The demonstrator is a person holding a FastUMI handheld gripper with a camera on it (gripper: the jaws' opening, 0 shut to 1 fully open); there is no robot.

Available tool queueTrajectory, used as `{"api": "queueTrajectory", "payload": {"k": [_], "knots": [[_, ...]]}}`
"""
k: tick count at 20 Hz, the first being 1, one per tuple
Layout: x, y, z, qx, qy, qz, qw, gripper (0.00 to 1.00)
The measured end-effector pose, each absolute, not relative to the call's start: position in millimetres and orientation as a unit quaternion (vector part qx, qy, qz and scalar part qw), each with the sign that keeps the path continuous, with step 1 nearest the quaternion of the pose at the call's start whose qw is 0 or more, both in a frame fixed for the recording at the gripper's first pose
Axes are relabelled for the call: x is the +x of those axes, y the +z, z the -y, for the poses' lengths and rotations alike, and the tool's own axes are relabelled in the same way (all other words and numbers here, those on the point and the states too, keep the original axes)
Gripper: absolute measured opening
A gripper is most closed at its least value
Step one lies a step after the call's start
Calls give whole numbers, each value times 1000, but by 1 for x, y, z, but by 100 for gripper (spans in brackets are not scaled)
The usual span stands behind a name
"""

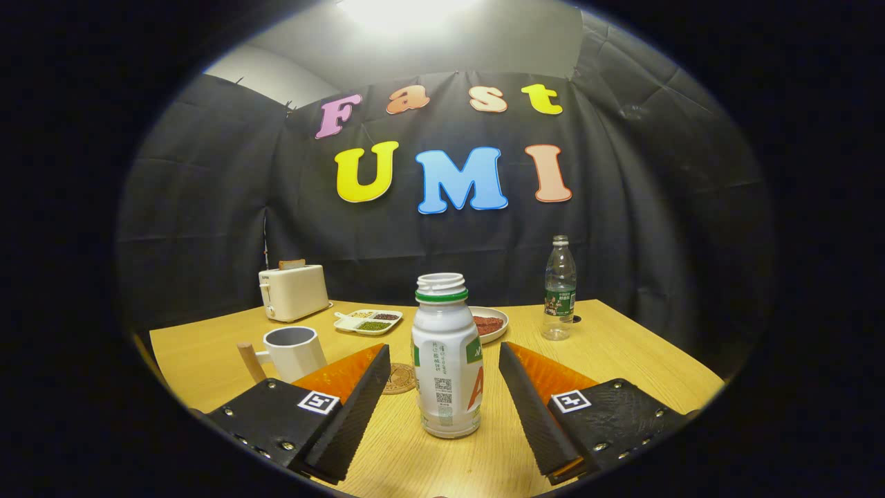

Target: Take the bottle from table, then pour the juice into the cup, finally place the bottle on the coaster

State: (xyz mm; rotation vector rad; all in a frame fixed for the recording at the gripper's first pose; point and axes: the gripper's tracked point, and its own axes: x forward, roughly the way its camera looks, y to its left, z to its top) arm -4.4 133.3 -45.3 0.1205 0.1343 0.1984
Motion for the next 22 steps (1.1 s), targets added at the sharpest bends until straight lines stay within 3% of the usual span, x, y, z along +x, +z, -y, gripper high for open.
{"api": "queueTrajectory", "payload": {"k": [10,14,18,22], "knots": [[40,-78,-146,51,93,-102,989,96],[42,-83,-148,57,88,-111,988,79],[41,-81,-148,42,85,-107,990,71],[39,-64,-148,-29,66,-89,993,71]]}}
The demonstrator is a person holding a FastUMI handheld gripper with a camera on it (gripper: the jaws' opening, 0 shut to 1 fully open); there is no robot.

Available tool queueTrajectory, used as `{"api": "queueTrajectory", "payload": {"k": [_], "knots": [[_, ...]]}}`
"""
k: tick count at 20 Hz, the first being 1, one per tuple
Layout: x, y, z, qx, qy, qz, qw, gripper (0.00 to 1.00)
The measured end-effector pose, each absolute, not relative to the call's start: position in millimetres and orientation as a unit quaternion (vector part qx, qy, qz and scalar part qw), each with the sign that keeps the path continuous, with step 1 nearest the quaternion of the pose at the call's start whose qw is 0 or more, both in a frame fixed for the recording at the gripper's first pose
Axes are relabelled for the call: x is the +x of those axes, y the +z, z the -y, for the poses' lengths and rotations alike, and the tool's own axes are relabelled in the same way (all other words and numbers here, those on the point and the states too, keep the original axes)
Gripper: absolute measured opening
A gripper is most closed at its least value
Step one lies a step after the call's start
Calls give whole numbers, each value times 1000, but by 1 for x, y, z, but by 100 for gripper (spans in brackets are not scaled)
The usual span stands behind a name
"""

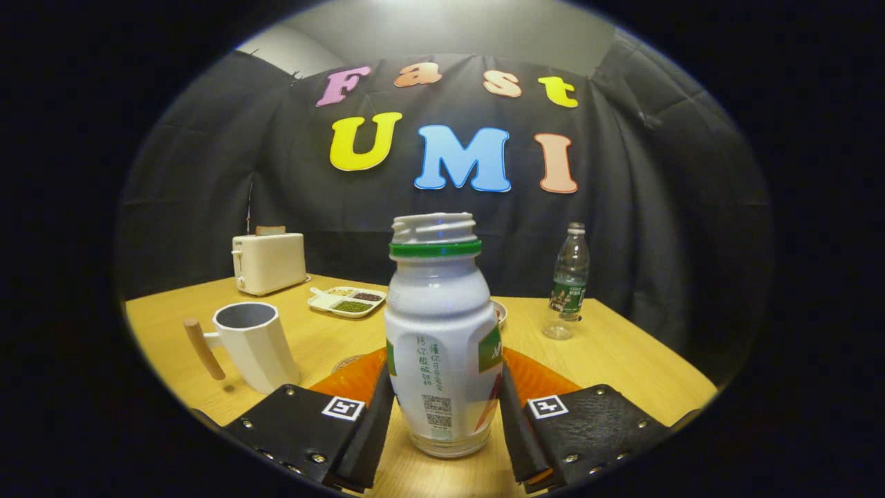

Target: Take the bottle from table, then pour the juice into the cup, finally place the bottle on the coaster

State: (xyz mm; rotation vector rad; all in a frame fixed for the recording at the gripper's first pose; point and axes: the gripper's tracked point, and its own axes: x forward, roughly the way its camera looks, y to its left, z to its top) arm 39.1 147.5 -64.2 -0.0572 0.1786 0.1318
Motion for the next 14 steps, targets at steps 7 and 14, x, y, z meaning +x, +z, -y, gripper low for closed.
{"api": "queueTrajectory", "payload": {"k": [7,14], "knots": [[47,-43,-155,-194,28,-81,977,71],[58,-26,-167,-327,-4,-75,942,71]]}}
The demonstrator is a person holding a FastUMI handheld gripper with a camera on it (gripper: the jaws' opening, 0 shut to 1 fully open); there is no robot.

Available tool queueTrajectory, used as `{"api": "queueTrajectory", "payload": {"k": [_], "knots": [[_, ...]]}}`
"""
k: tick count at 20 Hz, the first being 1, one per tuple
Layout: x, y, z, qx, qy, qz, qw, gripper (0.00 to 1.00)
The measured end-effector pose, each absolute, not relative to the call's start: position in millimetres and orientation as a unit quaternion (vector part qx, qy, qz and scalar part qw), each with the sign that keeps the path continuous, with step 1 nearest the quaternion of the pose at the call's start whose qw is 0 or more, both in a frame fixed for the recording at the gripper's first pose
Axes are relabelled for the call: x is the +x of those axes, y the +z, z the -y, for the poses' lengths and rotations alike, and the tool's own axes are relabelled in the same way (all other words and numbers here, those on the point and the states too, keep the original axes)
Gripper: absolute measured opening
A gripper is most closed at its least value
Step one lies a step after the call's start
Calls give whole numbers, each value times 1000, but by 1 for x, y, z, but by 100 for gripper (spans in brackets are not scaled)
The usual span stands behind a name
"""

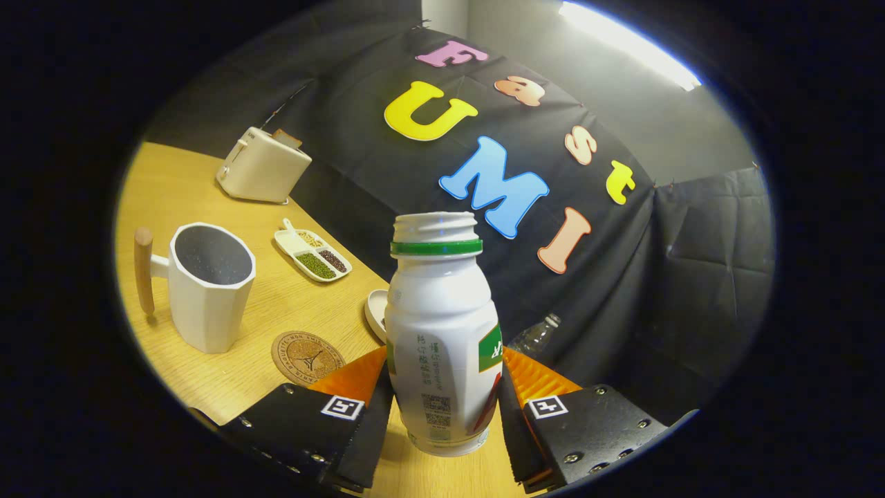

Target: Take the bottle from table, then pour the juice into the cup, finally place the bottle on the coaster

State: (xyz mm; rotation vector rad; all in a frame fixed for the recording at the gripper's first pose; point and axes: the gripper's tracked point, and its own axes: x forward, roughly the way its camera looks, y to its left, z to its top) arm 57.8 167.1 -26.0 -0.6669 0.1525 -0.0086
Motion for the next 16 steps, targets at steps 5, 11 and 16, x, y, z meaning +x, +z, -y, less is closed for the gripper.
{"api": "queueTrajectory", "payload": {"k": [5,11,16], "knots": [[59,-14,-182,-408,-18,-56,911,71],[53,-7,-202,-504,-27,-31,863,71],[50,-5,-213,-567,-31,-25,823,71]]}}
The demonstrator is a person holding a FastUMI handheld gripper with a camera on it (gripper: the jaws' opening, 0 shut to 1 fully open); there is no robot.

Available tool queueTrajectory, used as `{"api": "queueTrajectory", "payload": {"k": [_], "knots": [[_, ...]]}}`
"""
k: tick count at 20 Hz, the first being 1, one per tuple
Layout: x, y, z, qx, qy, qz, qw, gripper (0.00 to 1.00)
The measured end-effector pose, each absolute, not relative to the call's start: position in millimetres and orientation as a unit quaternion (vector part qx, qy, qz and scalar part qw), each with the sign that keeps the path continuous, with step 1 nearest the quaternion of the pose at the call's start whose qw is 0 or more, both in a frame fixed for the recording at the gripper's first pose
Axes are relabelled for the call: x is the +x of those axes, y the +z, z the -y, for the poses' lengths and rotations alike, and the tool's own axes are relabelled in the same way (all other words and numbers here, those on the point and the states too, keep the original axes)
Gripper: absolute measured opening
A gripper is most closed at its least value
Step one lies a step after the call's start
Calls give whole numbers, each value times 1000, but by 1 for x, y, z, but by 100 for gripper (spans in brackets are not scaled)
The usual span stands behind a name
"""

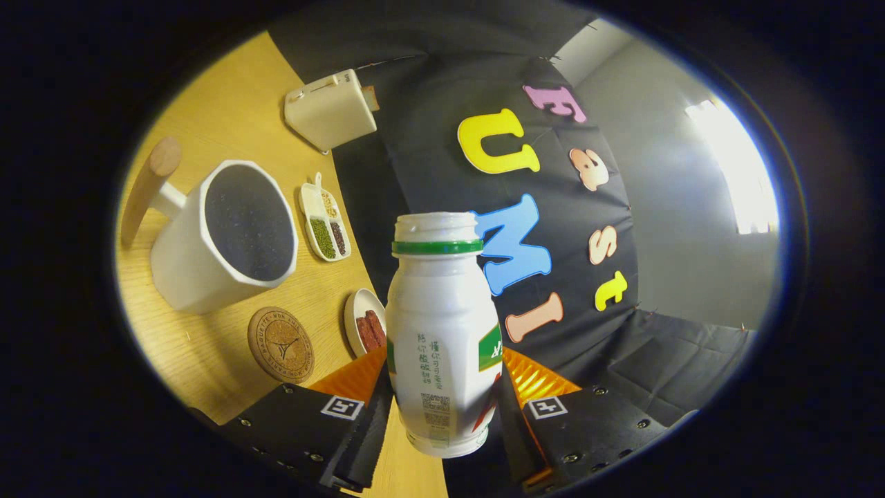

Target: Take the bottle from table, then pour the juice into the cup, finally place the bottle on the coaster

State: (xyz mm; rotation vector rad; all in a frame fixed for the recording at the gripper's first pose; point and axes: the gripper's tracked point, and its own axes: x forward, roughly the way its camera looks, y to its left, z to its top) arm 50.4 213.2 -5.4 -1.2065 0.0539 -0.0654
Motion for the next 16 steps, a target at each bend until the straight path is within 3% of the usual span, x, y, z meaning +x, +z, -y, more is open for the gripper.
{"api": "queueTrajectory", "payload": {"k": [16], "knots": [[58,-4,-226,-681,-54,4,730,71]]}}
